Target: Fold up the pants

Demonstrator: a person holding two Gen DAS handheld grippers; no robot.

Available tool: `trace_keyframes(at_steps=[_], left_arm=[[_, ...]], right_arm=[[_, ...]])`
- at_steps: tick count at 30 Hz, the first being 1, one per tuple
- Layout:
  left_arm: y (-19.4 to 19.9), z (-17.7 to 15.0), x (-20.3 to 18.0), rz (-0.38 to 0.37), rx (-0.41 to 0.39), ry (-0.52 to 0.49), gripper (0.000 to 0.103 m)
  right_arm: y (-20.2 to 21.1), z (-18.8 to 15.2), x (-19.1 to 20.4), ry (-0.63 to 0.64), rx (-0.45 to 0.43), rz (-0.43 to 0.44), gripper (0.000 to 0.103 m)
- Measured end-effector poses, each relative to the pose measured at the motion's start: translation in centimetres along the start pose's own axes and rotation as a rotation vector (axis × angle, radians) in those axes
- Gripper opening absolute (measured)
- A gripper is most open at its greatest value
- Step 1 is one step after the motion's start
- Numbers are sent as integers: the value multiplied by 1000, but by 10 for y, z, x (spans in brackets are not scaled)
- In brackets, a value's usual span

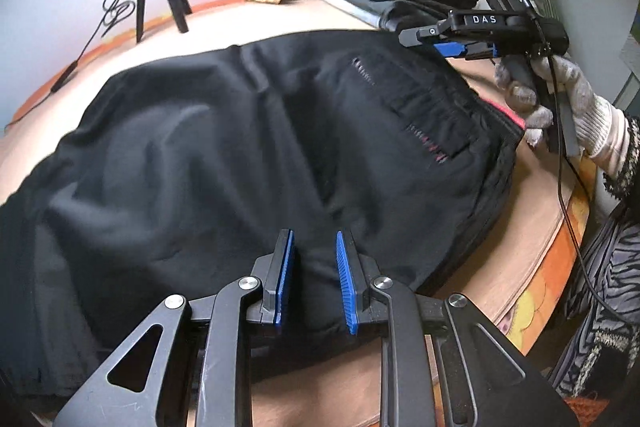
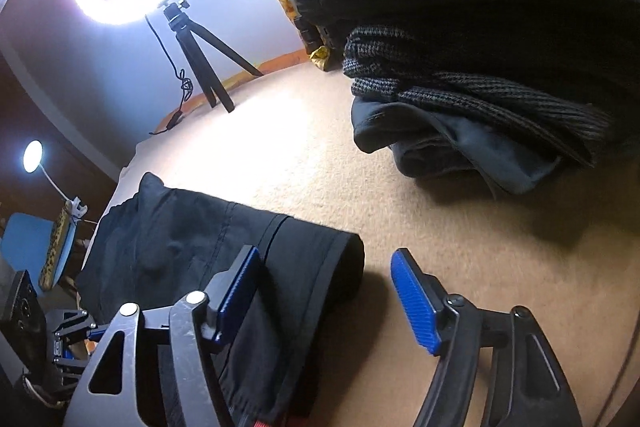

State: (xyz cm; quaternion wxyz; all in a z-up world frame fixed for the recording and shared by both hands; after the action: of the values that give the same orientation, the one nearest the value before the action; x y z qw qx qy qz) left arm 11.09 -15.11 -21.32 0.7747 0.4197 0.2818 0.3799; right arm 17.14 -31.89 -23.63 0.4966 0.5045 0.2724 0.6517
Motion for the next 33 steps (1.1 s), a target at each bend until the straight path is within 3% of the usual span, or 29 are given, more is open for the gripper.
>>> trace_keyframes(at_steps=[5,10,12,13,14,17,20,25,30,33], left_arm=[[5,-5,11,8,-25,27,20],[4,-6,14,12,-38,33,20],[4,-6,14,16,-42,34,20],[4,-6,16,31,-57,33,20],[4,-6,16,31,-57,34,20],[4,-5,15,34,-59,38,20],[12,-5,15,42,-73,46,20],[51,-4,24,53,-166,74,21],[71,-21,90,130,-195,247,25],[65,-44,131,175,-151,347,25]], right_arm=[[-5,-2,16,50,4,55,77],[-11,-11,42,96,48,166,73],[-14,-16,50,107,76,213,63],[-16,-20,53,92,98,243,47],[-17,-23,53,75,108,256,37],[-12,-27,57,48,102,262,21],[1,-23,69,78,100,195,13],[39,-15,87,164,65,59,10],[43,-21,66,176,72,-107,10],[35,-22,42,130,97,-150,9]])
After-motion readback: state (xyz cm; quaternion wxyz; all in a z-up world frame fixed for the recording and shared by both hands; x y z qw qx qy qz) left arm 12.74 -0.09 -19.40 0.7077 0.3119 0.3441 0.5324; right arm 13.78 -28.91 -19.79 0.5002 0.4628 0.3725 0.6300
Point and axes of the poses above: each gripper's, at about its wrist camera, not at the fingertips, and y roughly against the way its jaws point, x to its left, z to its top, the point moved 9 cm from there along -y, roughly the way its jaws point, and after that the axes turned 7 degrees about x, right-handed, at the moved point
